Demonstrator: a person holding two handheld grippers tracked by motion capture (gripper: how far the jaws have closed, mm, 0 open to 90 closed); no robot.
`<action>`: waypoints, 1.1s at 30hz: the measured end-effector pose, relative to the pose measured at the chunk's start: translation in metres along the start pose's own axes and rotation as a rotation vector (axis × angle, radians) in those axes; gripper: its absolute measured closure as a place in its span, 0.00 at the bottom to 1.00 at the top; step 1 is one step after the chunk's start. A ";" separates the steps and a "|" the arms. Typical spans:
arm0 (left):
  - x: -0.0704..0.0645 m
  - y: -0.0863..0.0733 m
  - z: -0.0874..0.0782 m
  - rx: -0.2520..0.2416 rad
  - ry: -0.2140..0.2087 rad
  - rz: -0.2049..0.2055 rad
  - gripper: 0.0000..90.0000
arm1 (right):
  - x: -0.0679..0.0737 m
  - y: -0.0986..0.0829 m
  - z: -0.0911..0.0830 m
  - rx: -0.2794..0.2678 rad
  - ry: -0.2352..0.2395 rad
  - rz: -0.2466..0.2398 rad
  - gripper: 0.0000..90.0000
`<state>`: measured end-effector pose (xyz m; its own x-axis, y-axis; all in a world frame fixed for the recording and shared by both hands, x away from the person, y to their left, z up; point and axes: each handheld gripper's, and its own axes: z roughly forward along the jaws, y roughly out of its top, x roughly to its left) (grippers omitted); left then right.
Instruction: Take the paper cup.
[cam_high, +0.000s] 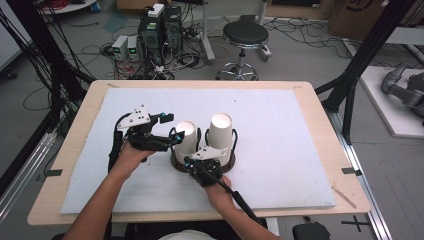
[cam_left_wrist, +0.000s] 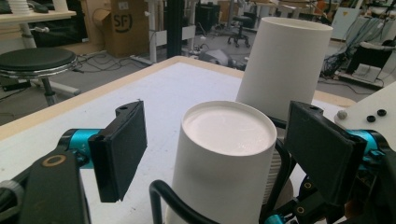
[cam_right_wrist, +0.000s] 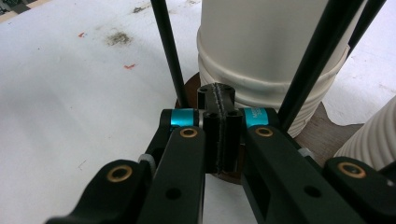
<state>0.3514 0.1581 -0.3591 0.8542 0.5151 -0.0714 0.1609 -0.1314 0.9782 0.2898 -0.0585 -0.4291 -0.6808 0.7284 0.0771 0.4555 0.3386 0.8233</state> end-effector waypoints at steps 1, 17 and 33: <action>-0.002 0.000 0.003 0.010 -0.007 0.004 0.24 | 0.000 0.000 0.000 0.000 0.001 0.000 1.00; -0.004 -0.002 0.012 0.043 -0.018 0.034 0.39 | -0.001 0.000 0.000 0.003 0.011 0.000 1.00; -0.004 0.017 0.001 -0.025 -0.018 0.030 0.40 | -0.003 0.000 0.001 0.006 0.020 -0.008 1.00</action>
<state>0.3512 0.1530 -0.3421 0.8673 0.4956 -0.0454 0.1228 -0.1248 0.9846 0.2924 -0.0601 -0.4298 -0.6957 0.7138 0.0811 0.4529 0.3482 0.8207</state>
